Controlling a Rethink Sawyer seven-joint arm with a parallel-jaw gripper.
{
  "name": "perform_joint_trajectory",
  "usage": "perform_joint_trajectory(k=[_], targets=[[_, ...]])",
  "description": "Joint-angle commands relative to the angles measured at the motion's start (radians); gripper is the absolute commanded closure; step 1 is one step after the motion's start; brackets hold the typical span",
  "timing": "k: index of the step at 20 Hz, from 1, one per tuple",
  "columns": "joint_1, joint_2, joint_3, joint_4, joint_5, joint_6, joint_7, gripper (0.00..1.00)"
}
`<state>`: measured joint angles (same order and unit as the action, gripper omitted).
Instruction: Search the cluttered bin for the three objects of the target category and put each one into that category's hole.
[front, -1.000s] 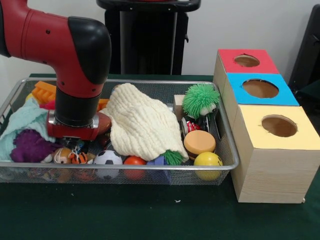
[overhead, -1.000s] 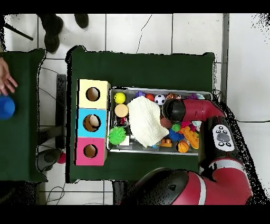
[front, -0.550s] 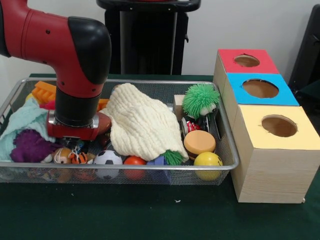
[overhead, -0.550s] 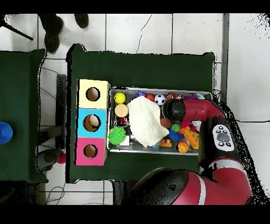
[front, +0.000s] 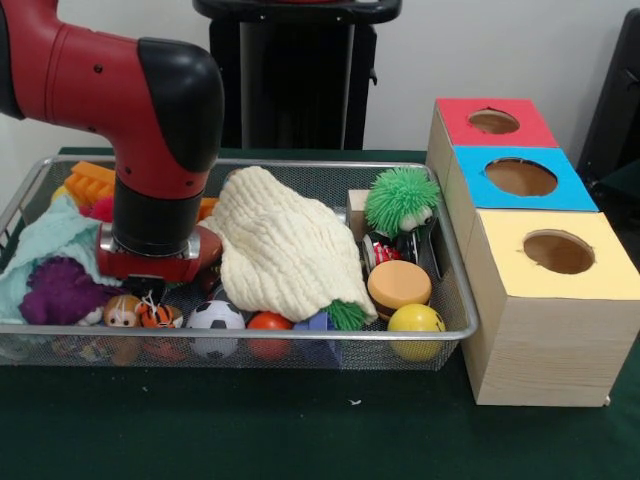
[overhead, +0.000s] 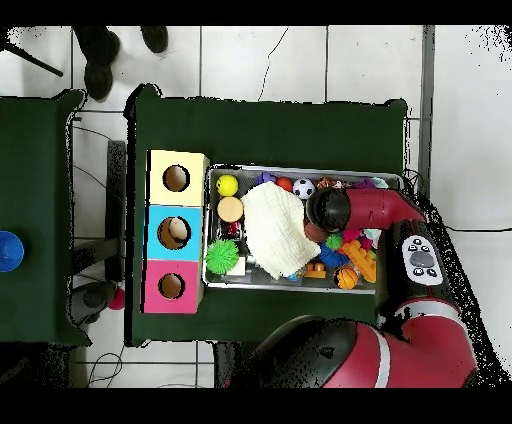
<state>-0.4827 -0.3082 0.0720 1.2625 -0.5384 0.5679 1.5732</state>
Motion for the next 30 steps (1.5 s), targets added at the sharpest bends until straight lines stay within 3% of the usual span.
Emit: perform_joint_trajectory(k=[1,11,20,30], targets=[[-0.047,0.187,0.024,0.078,-0.045,-0.009,-0.006,1.00],[-0.071,0.098,0.062,0.142,0.041,0.117,-0.052,1.00],[-0.135,-0.043,0.131,0.273,0.122,0.210,-0.106,1.00],[-0.177,-0.075,0.182,0.293,0.134,0.255,-0.133,1.00]])
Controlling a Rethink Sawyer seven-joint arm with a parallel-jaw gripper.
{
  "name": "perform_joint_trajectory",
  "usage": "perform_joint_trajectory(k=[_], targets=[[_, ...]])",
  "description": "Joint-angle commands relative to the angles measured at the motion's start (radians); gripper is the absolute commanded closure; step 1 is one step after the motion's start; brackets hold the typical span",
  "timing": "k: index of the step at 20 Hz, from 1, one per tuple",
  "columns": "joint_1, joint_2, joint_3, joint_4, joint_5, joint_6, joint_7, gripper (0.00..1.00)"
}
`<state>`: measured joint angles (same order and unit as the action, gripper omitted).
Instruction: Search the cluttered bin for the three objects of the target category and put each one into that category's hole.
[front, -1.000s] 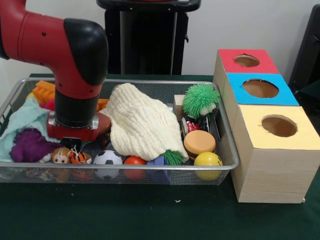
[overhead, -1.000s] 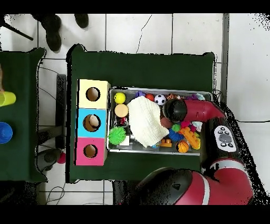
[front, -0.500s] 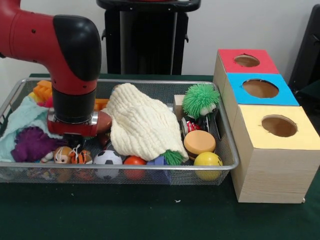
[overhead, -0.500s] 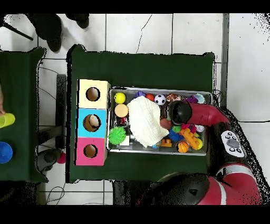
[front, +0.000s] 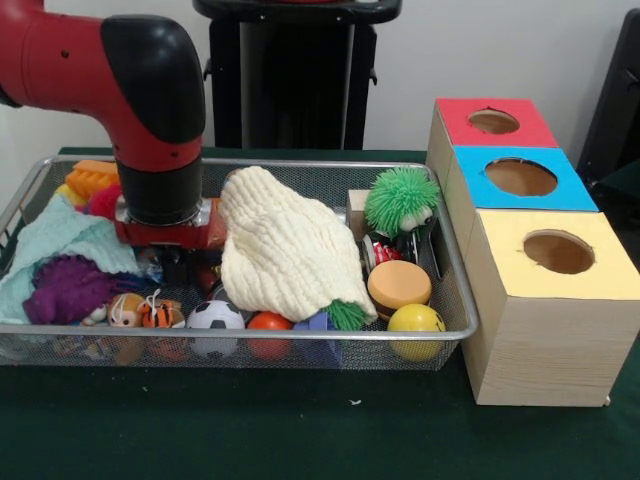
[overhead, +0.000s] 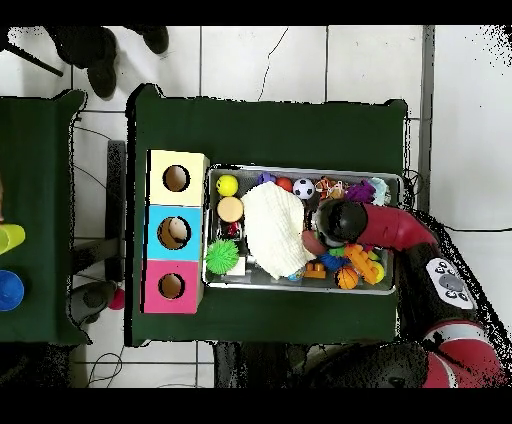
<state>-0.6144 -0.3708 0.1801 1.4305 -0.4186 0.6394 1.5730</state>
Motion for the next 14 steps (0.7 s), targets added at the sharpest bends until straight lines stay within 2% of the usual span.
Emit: perform_joint_trajectory(k=[1,14], targets=[[-0.048,-0.012,0.079,0.124,0.014,0.185,-0.132,1.00],[-0.072,-0.001,0.117,0.115,-0.016,0.188,-0.142,1.00]])
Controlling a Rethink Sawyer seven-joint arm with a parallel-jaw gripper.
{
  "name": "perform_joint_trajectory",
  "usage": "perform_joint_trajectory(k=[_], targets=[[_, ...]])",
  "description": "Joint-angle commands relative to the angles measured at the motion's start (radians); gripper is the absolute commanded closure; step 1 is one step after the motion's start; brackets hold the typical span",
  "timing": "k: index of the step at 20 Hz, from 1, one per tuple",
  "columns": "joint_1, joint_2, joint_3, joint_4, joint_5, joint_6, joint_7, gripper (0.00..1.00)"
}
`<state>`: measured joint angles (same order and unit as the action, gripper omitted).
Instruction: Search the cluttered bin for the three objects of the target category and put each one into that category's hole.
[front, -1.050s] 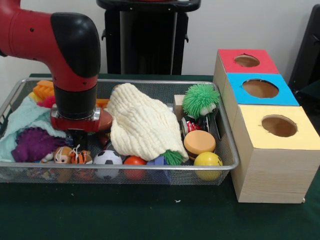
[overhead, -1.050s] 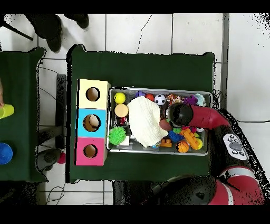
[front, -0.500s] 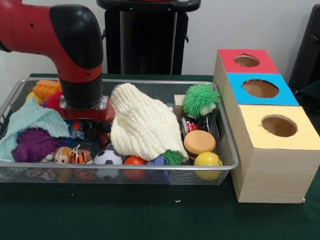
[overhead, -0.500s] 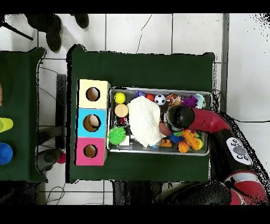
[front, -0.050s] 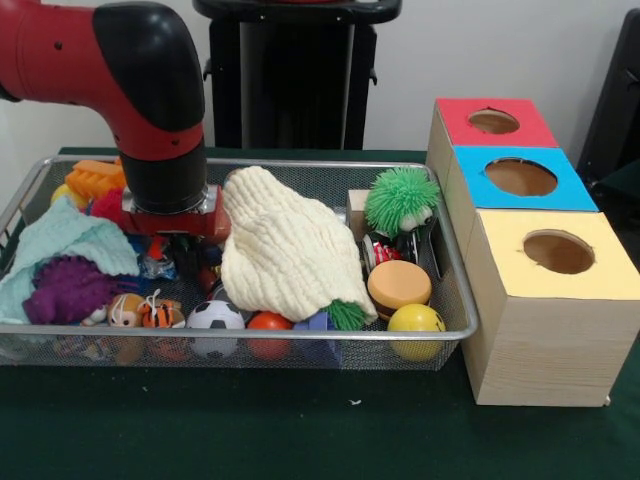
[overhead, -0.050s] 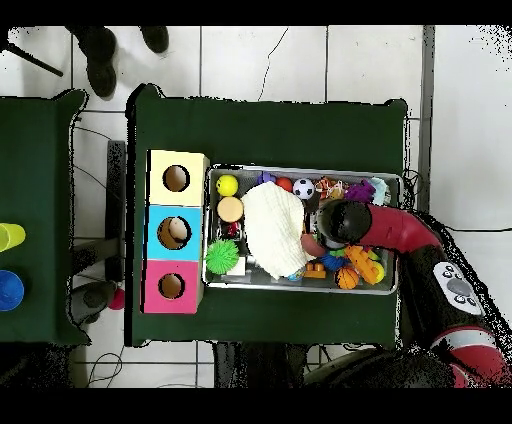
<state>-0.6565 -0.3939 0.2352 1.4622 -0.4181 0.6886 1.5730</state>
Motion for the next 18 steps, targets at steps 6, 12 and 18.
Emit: perform_joint_trajectory(k=[6,12,18], targets=[[-0.040,0.002,0.073,0.103,-0.015,0.137,-0.148,1.00],[-0.053,-0.024,0.094,0.122,-0.015,0.137,-0.158,1.00],[-0.065,-0.063,0.117,0.142,-0.013,0.121,-0.154,1.00]])
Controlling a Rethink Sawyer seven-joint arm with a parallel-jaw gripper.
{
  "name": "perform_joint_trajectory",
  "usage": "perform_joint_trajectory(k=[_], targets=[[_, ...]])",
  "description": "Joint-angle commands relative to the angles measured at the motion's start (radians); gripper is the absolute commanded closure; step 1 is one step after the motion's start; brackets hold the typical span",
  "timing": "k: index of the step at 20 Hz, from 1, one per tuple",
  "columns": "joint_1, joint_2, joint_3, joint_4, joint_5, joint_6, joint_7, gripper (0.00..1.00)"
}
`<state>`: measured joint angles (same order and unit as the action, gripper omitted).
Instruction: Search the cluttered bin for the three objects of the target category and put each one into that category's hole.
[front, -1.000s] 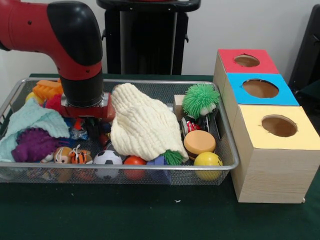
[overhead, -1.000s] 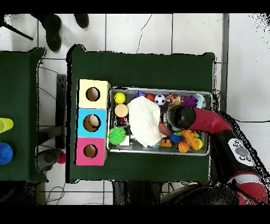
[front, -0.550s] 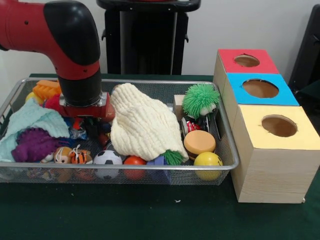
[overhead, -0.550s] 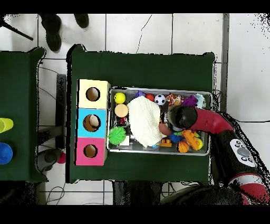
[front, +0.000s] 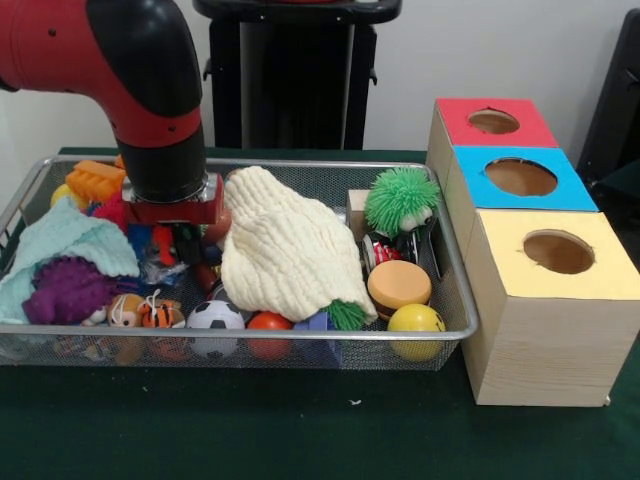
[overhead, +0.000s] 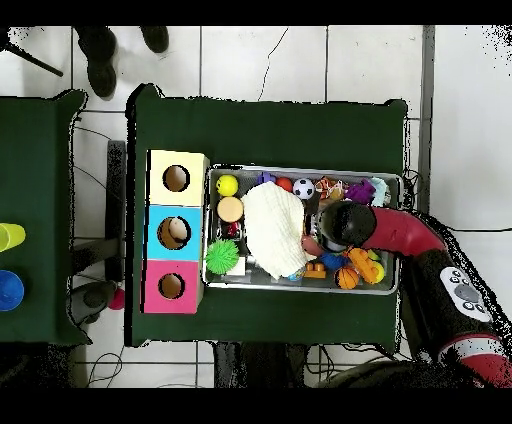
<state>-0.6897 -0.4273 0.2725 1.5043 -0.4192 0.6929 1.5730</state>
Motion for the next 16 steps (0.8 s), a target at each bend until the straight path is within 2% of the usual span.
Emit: perform_joint_trajectory(k=[1,8,9,12,14,16], targets=[[-0.035,-0.038,0.086,0.105,-0.011,0.110,-0.151,1.00],[-0.040,-0.054,0.093,0.106,-0.046,0.047,-0.141,1.00],[-0.037,-0.054,0.088,0.103,-0.058,0.024,-0.134,0.00],[-0.024,-0.057,0.067,0.105,-0.094,-0.070,-0.091,0.00],[-0.019,-0.058,0.067,0.102,-0.112,-0.056,-0.116,0.00],[-0.020,-0.063,0.065,0.112,-0.116,-0.065,-0.099,0.00]])
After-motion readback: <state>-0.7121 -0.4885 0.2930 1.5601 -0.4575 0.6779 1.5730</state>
